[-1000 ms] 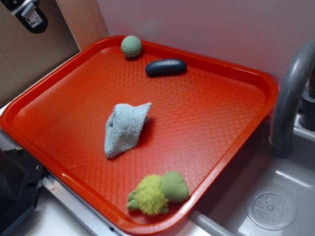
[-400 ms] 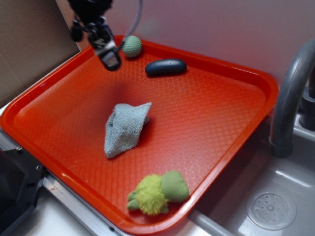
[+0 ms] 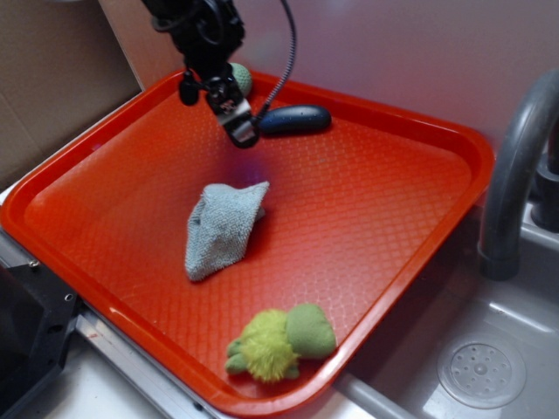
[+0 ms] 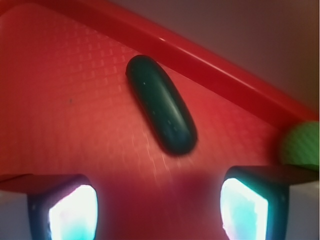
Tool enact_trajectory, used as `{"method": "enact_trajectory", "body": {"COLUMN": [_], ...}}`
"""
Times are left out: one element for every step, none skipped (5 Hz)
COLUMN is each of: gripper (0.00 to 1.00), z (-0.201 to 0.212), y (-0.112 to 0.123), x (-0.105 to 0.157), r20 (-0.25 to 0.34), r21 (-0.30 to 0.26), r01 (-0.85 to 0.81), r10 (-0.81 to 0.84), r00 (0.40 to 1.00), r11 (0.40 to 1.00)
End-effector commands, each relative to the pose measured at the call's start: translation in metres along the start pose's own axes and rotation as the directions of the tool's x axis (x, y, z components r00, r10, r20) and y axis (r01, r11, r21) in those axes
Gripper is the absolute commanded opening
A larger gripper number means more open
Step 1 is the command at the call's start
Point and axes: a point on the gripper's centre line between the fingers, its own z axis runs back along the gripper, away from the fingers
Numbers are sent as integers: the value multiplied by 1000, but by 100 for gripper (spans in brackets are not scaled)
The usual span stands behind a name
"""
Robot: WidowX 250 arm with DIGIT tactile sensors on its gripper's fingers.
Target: Grab the plastic pickle.
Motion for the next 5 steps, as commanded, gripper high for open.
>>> {"method": "enact_trajectory", "body": {"gripper": [100, 100, 100, 100, 13], "z": [-13, -18, -43, -46, -43], "y": [0, 5, 2, -5, -18], "x": [42, 51, 54, 49, 35], "r20": [80, 74, -11, -48, -121], "r21": [57, 42, -4, -24, -79], "r01": [117, 119, 134, 144, 101], "r10": [-121, -122, -135, -145, -111], "r00": [989, 990, 991, 988, 986], "r11": [991, 992, 991, 989, 992]}}
